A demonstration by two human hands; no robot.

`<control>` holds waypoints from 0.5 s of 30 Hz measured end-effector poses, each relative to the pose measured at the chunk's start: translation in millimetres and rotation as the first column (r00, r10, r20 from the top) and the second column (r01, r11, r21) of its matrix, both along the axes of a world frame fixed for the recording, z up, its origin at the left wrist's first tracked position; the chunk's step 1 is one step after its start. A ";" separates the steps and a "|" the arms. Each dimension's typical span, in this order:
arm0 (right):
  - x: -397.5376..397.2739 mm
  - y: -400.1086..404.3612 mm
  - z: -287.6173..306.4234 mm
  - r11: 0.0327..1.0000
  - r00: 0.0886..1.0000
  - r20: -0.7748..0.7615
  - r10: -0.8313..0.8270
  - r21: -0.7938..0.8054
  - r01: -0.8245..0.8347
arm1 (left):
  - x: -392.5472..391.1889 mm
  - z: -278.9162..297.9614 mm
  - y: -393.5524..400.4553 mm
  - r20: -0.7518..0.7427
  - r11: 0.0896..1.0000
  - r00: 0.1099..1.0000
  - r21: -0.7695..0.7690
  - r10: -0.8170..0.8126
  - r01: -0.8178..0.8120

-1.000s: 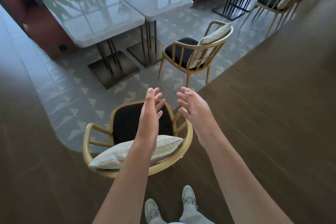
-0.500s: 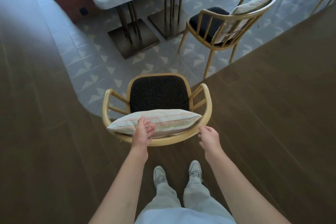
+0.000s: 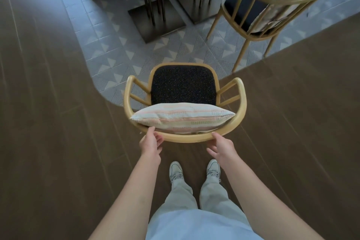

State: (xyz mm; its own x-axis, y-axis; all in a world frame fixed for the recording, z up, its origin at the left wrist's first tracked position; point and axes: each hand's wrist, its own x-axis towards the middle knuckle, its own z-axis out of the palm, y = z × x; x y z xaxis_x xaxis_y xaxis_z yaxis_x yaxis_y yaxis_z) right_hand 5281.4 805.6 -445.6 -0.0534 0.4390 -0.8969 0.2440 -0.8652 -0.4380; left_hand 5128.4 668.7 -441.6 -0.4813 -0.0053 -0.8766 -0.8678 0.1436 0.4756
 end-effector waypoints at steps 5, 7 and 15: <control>-12.3 -8.4 -17.3 0.998 0.998 -0.030 -0.053 -0.044 0.051 | -9.9 -17.1 -7.1 -0.018 0.998 1.000 -0.052 -0.021 0.020; -16.9 -7.9 -21.8 0.995 0.996 -0.025 -0.091 -0.054 0.090 | -13.1 -25.4 -10.4 -0.023 0.997 0.999 -0.063 -0.043 0.042; -31.6 -5.1 -35.9 0.985 0.987 -0.019 -0.162 -0.061 0.161 | -27.8 -48.0 -11.4 0.112 0.994 0.993 0.106 -0.028 0.017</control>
State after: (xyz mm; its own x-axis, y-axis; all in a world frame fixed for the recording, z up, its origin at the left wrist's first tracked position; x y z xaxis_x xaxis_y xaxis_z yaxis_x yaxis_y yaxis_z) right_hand 5249.9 800.5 -481.5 -0.0080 0.3903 -0.9206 0.0887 -0.9168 -0.3894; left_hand 5100.5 657.3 -489.7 -0.3783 0.0989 -0.9204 -0.9139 0.1184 0.3883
